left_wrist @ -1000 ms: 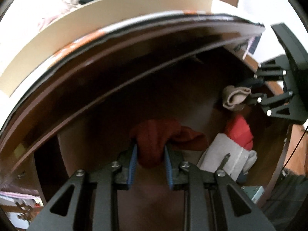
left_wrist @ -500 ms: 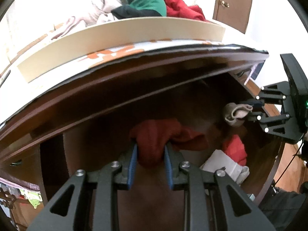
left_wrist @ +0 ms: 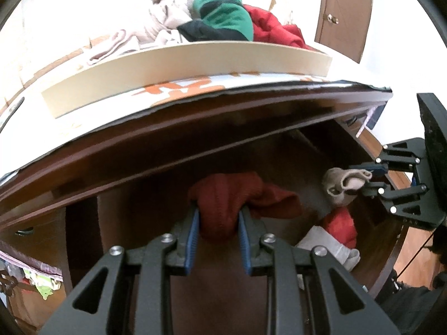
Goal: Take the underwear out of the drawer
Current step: 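Lift the beige sock and dark red garment up out of the drawer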
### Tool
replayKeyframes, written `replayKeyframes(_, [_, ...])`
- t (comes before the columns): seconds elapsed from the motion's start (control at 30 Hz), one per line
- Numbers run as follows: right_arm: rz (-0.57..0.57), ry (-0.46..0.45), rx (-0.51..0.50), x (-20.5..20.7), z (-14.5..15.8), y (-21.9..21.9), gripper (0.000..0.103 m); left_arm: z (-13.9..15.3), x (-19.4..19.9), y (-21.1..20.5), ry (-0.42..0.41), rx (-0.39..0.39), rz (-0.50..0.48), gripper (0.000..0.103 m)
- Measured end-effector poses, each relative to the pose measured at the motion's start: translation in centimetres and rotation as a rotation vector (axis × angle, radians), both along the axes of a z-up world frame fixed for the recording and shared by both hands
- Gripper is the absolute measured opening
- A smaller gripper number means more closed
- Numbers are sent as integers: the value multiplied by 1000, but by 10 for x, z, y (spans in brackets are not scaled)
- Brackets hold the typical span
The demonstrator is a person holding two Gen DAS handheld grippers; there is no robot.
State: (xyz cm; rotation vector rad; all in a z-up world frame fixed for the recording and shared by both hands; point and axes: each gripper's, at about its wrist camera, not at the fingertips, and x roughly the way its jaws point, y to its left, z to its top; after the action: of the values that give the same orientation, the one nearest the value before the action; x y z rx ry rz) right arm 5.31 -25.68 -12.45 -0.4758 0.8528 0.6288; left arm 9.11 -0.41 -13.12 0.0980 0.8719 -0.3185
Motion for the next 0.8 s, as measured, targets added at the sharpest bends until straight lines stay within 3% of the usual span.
replayKeyframes(0.27, [12,-54,97,-16,15,3,21,6,-4,11,-30,-23,23,24])
replayKeyframes(0.5, [14,-85,153,-5,19,-12,21,10,-9,18,-68,-36,55,24])
replayKeyframes(0.8, [22,-153,168,-17,16,-15,21,15,-14,23,-117,-41,86,24])
